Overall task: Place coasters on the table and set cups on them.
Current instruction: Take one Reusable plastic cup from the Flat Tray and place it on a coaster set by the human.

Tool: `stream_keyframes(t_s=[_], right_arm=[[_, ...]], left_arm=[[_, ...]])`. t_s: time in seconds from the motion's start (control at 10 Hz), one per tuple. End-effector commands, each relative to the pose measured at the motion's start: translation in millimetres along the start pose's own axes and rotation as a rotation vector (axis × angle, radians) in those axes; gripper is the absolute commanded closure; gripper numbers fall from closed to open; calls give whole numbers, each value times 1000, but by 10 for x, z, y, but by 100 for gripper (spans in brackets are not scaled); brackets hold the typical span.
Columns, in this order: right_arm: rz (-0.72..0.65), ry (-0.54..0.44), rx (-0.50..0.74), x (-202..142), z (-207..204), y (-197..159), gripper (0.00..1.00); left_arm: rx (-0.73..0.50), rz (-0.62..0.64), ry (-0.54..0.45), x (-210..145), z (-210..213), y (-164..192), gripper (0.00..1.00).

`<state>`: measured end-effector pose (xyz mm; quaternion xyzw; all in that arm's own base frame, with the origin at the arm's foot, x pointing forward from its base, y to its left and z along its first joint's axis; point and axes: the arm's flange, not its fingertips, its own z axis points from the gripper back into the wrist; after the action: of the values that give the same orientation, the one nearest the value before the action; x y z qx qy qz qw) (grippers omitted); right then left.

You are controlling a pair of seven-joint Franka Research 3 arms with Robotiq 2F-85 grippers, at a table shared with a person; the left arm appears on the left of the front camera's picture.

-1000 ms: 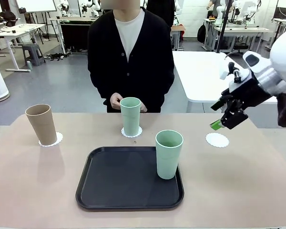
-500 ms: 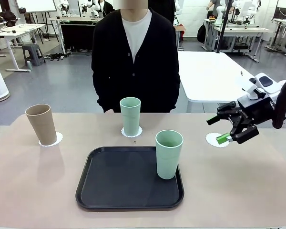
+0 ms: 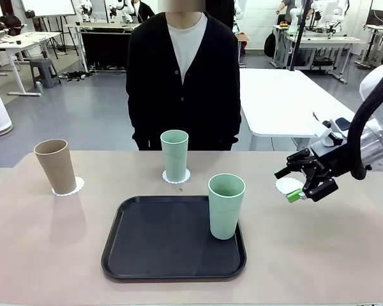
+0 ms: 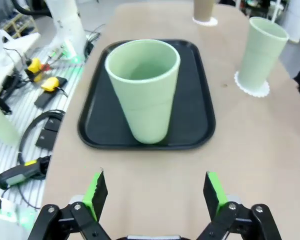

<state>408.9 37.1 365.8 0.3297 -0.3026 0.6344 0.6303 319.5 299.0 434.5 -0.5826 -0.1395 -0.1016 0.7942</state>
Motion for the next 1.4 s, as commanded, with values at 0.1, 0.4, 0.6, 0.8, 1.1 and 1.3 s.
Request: stream_keyframes(t_s=[0.1, 0.4, 0.6, 0.8, 1.1, 1.3], right_arm=[[3, -15, 24, 23, 51, 41, 0], [3, -15, 24, 23, 51, 41, 0], [27, -114, 68, -160, -46, 24, 0], [54, -216, 58, -384, -169, 28, 0], [-11, -295, -17, -502, -403, -62, 0], [-21, -307, -12, -449, -623, -42, 0]], left_arm=[[10, 11, -8, -8, -1, -18, 0], [10, 11, -8, -8, -1, -18, 0], [10, 11, -8, -8, -1, -18, 0], [10, 11, -8, -8, -1, -18, 0], [10, 11, -8, -8, -1, -18, 0], [10, 11, -8, -8, -1, -18, 0]])
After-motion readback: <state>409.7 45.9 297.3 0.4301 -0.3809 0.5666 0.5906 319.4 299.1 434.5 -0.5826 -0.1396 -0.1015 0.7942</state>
